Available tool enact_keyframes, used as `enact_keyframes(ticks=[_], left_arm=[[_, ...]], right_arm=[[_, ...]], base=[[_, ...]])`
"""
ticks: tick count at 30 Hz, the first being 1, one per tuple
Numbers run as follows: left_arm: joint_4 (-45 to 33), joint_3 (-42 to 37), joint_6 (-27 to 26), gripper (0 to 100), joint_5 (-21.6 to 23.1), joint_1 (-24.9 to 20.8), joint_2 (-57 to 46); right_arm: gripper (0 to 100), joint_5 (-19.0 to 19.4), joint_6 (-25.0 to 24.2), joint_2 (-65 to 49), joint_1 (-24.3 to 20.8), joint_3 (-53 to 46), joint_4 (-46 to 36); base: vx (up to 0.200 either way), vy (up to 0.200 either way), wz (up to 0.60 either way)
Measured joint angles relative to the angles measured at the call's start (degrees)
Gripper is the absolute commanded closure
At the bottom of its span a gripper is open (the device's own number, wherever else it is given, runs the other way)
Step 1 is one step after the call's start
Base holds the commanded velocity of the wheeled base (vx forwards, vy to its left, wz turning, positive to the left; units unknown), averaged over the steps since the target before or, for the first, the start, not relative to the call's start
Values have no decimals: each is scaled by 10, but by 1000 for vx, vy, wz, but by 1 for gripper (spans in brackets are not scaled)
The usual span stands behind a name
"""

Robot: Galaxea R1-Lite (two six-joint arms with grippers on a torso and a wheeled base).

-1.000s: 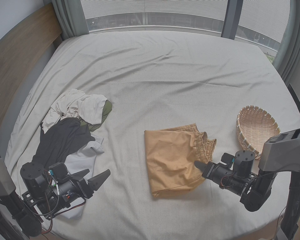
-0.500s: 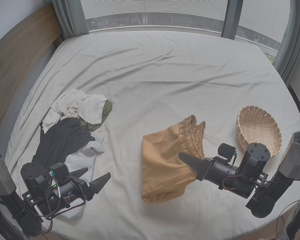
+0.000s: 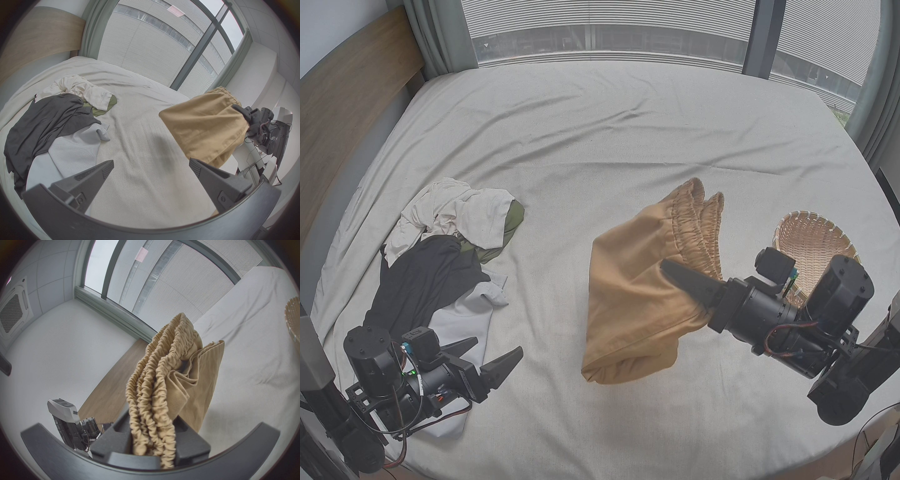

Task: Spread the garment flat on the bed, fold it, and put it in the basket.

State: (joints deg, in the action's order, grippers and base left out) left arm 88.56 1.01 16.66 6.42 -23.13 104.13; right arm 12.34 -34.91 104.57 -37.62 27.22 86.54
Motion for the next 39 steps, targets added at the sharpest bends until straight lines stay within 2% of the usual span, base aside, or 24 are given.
enact_keyframes(ticks=[7,10,28,39], left_arm=[[0,0,0,0,0,0,1],[0,0,0,0,0,0,1],[0,0,3,0,0,-2,9],[0,0,4,0,0,-3,9]], right_arm=[[100,-2,6,-14,10,9,-15],[100,-2,12,-20,35,12,-17],[100,-2,22,-71,285,44,-37],[100,-4,54,-86,411,47,-39]], base=[[0,0,0],[0,0,0],[0,0,0],[0,0,0]])
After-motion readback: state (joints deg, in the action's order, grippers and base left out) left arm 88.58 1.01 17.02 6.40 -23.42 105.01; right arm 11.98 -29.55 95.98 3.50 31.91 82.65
